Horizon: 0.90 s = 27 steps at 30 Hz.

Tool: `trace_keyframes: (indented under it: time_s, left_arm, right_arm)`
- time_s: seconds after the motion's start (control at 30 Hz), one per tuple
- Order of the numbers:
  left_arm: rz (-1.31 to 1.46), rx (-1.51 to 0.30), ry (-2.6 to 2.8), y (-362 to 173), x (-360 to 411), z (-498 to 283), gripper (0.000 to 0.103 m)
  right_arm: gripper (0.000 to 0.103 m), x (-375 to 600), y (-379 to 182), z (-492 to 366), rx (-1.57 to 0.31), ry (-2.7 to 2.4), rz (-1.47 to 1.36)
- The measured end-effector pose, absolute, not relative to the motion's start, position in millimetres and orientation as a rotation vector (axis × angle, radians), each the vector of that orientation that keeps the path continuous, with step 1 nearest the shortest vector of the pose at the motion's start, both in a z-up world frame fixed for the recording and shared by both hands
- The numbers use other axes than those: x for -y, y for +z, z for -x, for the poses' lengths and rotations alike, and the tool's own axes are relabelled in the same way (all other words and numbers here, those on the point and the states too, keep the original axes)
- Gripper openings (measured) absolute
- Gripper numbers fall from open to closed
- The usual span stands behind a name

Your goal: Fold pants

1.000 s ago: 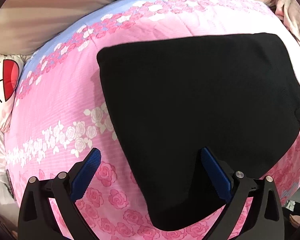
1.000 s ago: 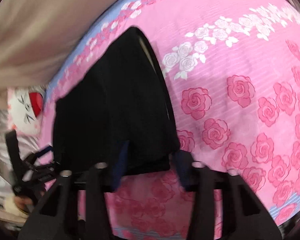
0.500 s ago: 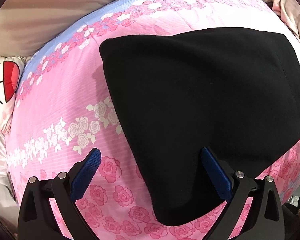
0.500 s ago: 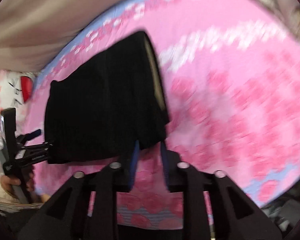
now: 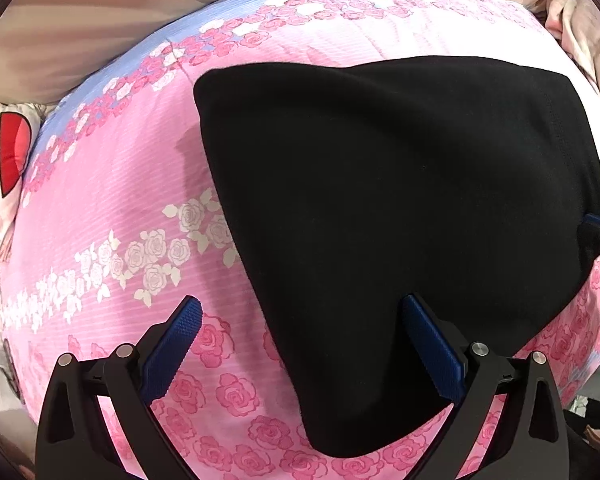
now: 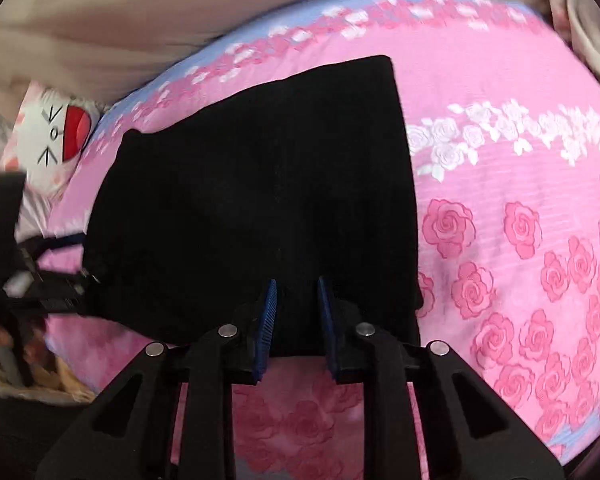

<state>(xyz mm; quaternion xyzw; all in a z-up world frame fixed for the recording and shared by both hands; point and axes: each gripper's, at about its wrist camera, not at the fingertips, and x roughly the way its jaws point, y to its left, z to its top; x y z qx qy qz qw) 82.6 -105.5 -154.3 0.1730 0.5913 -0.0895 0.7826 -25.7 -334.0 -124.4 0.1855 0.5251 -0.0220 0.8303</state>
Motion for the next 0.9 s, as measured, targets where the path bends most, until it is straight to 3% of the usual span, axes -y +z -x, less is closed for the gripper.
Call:
trace_keyframes:
  time_s: [0.13, 0.33, 0.47, 0.5, 0.53, 0.6, 0.8, 0.9]
  left_arm:
    - [-0.338, -1.279, -0.2, -154, 100, -84, 0.098]
    - [-0.239, -1.319, -0.225, -155, 79, -87, 0.098]
    - [-0.17, -1.315, -0.257, -144, 66, -86, 0.098]
    - [-0.163, -1.29, -0.25, -134, 63, -84, 0.098]
    - [-0.146, -1.235, -0.235, -118, 56, -84, 0.098]
    - [-0.08, -1.212, -0.218, -108, 42, -89, 0.098]
    - [0.233, -1.362, -0.33, -149, 25, -120, 0.095]
    - [0.226, -1.372, -0.337, -161, 37, -122, 0.095]
  right_arm:
    - [0.025, 321, -83, 20, -1.018, 0.008, -0.368]
    - [0.029, 297, -141, 2, -1.144, 0.037, -0.245]
    - [0.029, 305, -111, 4, -1.118, 0.011, -0.323]
    - [0.037, 312, -99, 10, -1.078, 0.006, -0.347]
    - [0.068, 322, -84, 15, -1.028, -0.027, -0.347]
    - [0.095, 342, -72, 20, -0.978, -0.087, -0.315]
    - [0.09, 382, -121, 15, -1.104, -0.037, -0.476]
    - [0.087, 378, -142, 11, -1.124, 0.007, -0.546]
